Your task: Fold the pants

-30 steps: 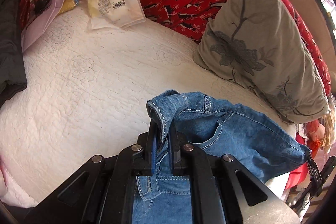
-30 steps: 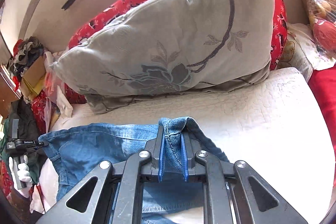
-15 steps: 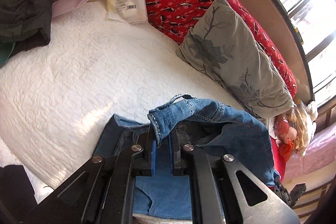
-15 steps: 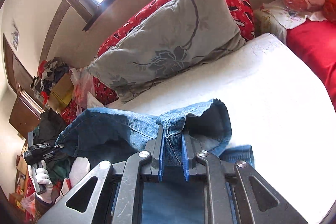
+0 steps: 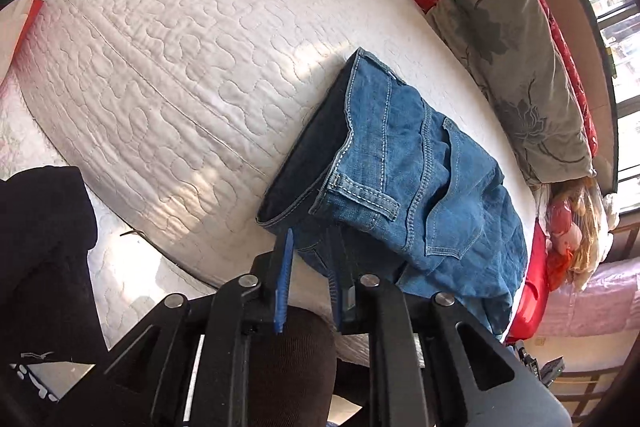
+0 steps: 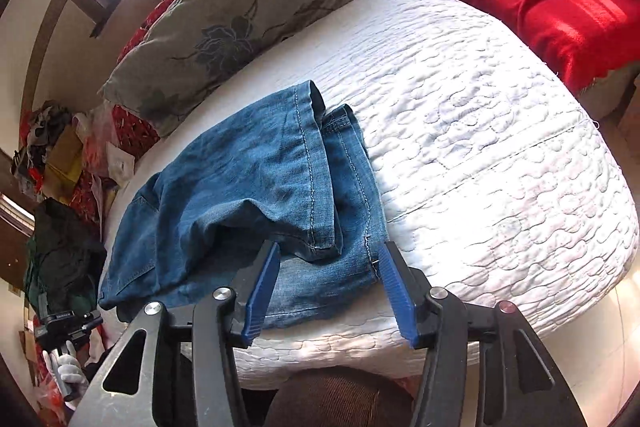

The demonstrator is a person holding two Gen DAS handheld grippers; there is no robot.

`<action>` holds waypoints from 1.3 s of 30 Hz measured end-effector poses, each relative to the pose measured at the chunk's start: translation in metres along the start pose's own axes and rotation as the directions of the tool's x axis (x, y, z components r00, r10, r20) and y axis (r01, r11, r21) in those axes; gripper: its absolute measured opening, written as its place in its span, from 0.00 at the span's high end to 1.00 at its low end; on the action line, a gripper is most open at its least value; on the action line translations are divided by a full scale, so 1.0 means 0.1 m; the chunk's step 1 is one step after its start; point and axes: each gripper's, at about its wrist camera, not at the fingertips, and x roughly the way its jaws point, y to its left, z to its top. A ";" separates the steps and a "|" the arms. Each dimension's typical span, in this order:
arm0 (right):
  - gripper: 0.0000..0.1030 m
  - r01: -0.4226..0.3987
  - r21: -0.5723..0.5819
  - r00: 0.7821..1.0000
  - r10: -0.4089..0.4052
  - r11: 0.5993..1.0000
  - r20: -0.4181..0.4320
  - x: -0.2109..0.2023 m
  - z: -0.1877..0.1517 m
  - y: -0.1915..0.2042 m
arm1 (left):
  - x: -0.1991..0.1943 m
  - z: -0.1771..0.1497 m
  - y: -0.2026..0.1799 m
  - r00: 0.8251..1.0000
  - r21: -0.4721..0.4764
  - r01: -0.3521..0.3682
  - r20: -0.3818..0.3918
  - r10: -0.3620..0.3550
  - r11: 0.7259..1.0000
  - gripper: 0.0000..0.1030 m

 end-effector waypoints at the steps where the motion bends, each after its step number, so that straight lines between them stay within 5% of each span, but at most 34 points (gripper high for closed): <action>1: 0.43 -0.040 0.039 0.999 0.040 0.998 0.013 -0.04 0.01 -0.04 | -0.03 -0.02 -0.06 1.000 0.007 0.017 0.008 -0.017 1.000 0.70; 3: 0.38 -0.137 0.129 0.991 0.136 0.982 0.020 -0.04 0.03 -0.08 | -0.06 -0.05 -0.20 0.999 0.034 0.028 0.037 -0.029 0.999 0.40; 4: 0.37 -0.174 0.169 0.985 0.173 0.970 0.022 0.00 0.04 -0.07 | -0.05 -0.07 -0.29 0.998 0.043 0.035 0.053 -0.037 0.998 0.35; 10: 0.36 -0.281 0.352 0.949 0.314 0.893 -0.040 0.52 -0.01 0.09 | 0.27 -0.13 -0.65 0.999 0.080 0.052 -0.006 -0.052 0.995 0.34; 17: 0.36 -0.278 0.535 0.936 0.350 0.798 -0.037 1.11 0.05 0.17 | 0.66 -0.06 -0.73 0.998 0.071 -0.054 -0.039 0.057 0.996 0.34; 20: 0.40 -0.283 0.597 0.932 0.362 0.751 -0.014 1.28 0.08 0.17 | 0.77 0.08 -0.82 0.988 0.106 -0.152 -0.016 0.154 0.983 0.37; 22: 0.66 -0.271 0.581 0.938 0.347 0.768 -0.022 1.34 0.14 0.19 | 0.82 0.20 -0.90 0.981 0.127 -0.190 -0.015 0.193 0.974 0.59; 23: 0.89 -0.266 0.562 0.940 0.341 0.783 -0.031 1.36 0.19 0.21 | 0.82 0.25 -0.93 0.981 0.132 -0.191 -0.020 0.195 0.973 0.69; 24: 0.95 -0.274 0.541 0.938 0.345 0.796 -0.033 1.36 0.23 0.22 | 0.80 0.30 -0.95 0.980 0.126 -0.192 -0.021 0.196 0.973 0.75; 31: 0.96 -0.431 0.280 0.902 0.419 0.858 0.103 0.41 0.24 0.38 | 0.23 0.17 -0.80 1.000 0.094 -0.020 -0.004 0.021 0.995 0.78; 36: 0.91 -0.293 0.300 0.954 0.300 0.908 0.026 0.34 -0.12 0.07 | 0.45 0.01 -0.47 0.993 0.053 -0.076 -0.085 0.080 0.996 0.78; 39: 0.82 -0.313 0.404 0.943 0.331 0.859 0.027 0.45 -0.19 -0.16 | 0.54 -0.02 -0.41 0.991 0.001 -0.023 -0.131 0.023 1.000 0.78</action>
